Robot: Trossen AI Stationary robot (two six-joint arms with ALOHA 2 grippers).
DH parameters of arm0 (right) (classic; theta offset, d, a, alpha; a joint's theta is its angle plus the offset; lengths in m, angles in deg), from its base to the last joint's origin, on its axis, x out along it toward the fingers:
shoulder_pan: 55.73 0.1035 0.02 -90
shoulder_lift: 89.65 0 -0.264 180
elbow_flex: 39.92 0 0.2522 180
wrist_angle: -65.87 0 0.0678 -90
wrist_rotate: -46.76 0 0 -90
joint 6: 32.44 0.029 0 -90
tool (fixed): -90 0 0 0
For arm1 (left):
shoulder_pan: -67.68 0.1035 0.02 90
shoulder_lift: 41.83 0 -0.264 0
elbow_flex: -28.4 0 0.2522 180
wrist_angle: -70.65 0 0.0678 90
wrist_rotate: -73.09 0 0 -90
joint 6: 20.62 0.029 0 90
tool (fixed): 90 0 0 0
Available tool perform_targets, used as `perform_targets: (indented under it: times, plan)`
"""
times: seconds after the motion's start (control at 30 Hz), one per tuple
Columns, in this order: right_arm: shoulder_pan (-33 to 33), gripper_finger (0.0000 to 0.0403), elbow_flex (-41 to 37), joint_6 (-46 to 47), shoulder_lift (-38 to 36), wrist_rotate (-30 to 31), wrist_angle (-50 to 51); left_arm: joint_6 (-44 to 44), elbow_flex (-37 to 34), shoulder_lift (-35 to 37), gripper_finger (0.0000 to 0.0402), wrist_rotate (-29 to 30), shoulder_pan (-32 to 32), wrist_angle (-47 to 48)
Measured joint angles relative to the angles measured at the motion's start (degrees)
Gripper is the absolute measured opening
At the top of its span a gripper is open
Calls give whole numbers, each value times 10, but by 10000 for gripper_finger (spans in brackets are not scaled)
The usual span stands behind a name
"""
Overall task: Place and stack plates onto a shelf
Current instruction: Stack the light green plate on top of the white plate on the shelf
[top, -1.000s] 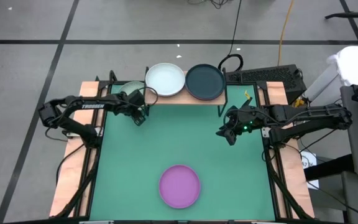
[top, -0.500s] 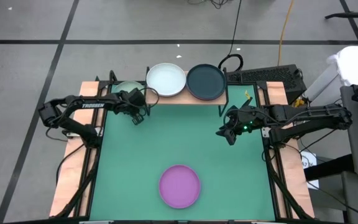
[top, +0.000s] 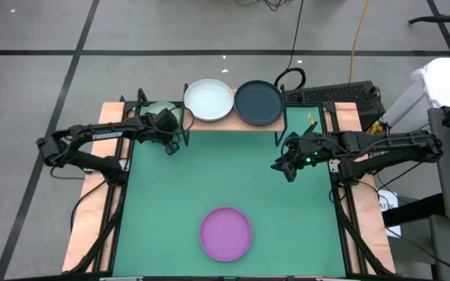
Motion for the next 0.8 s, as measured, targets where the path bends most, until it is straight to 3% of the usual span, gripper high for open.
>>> perform_targets:
  times: [0.5,0.8]
  plan:
    - [0,155,0,0,0,44,-9,-46,21,158,9,49,-21,30]
    - [0,155,0,-26,0,76,-12,-51,148,193,9,81,-53,146]
